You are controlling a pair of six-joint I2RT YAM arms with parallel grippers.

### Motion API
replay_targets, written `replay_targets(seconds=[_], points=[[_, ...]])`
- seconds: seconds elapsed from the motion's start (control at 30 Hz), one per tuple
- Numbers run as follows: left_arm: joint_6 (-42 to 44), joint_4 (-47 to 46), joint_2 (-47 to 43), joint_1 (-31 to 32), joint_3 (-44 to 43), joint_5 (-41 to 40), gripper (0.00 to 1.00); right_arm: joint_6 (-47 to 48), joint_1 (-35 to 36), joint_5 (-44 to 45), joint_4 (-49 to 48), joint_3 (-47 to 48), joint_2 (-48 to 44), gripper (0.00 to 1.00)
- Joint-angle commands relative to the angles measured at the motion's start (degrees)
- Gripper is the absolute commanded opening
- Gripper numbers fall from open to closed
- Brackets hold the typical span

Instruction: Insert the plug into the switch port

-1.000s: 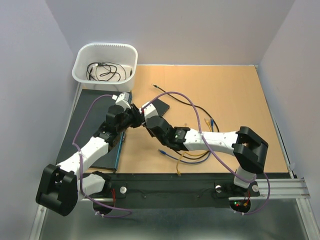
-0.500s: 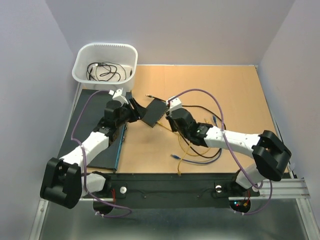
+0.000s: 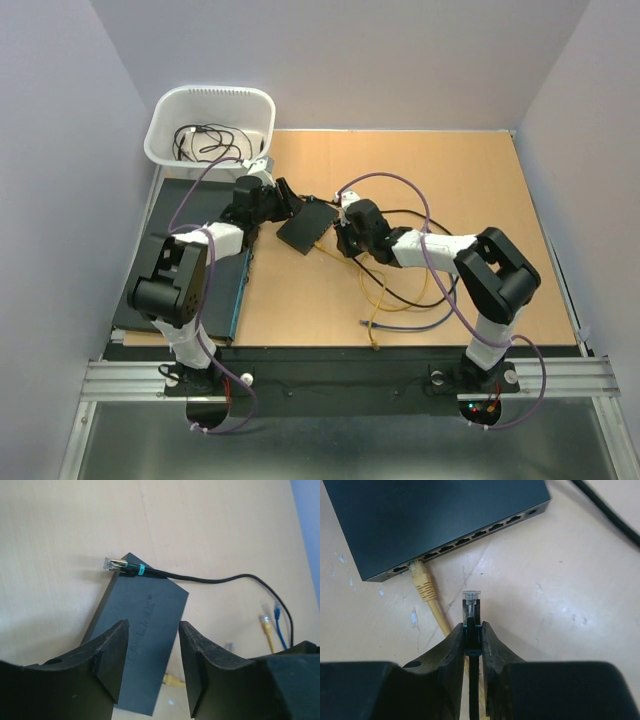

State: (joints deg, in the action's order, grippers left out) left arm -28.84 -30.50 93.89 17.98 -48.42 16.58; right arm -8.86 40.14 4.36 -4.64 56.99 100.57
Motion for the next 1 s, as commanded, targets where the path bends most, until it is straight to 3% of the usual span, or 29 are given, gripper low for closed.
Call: replay_targets(seconds=[0.0,0.37,0.67,0.97], points=[[3.26,-3.86,4.27,-0.22,-3.87,2.40,0.55,-0.10,-0.76,-6.81,-2.39,4.53,2.60,0.00],[5.37,-3.86,12.10,-0.22,-5.28,4.34,0.54,0.87,-1.56,-13.49,-2.04,10.41,10.86,0.01],[8.27,-3.07,15.01,-0.22,-6.60,5.22,0.54,0.86,-2.52,-19.56,7.43,16.57,16.40,0.00],[8.54,-0.97,16.41,-0.22,-7.38,2.76,0.54,0.08,-2.52,-19.39,16.41,17.19,14.30,0.00]])
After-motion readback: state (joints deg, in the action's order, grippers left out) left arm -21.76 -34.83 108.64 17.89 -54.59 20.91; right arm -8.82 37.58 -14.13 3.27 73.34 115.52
